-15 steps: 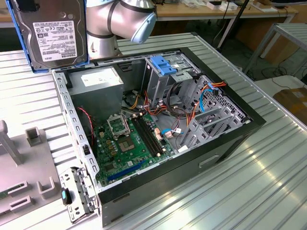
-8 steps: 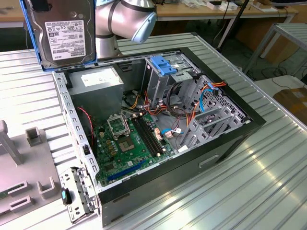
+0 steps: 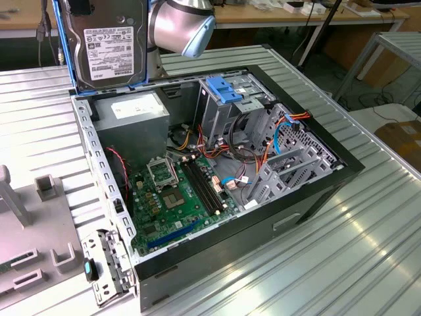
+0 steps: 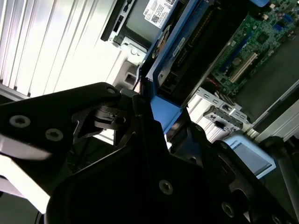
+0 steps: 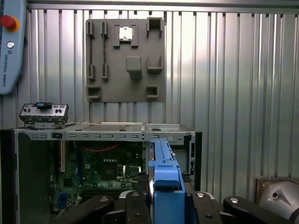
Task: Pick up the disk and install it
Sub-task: 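Pick up the disk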
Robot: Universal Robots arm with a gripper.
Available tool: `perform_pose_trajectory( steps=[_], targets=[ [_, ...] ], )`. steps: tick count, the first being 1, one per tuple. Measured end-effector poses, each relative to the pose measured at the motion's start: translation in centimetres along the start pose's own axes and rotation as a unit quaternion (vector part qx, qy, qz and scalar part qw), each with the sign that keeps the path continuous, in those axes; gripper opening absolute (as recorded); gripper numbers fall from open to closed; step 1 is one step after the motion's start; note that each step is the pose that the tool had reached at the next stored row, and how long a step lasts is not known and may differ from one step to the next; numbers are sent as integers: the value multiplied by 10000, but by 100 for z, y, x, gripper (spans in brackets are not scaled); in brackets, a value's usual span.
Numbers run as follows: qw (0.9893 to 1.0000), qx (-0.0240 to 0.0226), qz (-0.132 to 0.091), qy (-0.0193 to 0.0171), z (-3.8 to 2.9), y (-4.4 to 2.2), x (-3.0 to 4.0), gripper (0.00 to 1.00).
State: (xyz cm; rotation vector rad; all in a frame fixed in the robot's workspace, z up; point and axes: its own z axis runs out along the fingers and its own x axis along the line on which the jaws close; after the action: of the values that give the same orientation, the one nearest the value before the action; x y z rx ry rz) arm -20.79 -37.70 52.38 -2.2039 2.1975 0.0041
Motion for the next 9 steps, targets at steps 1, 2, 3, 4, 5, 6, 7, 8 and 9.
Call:
perform_pose_trajectory(
  steps=[1,2,3,4,5,6,7,8,9],
  targets=[
    [10000,1,0,0,1,-28,0,37],
    [10000,1,0,0,1,-57,0,37],
    [10000,2,0,0,2,-87,0,37],
    [10000,2,2,0,2,-104,0,37],
    [10000,2,9,0,2,-131,1,37],
    [10000,3,51,1,3,-164,1,37],
    [10000,4,89,2,3,-181,1,37],
    [9999,5,106,2,4,-191,1,37],
    [9999,5,120,2,4,-204,1,37]
  ],
)
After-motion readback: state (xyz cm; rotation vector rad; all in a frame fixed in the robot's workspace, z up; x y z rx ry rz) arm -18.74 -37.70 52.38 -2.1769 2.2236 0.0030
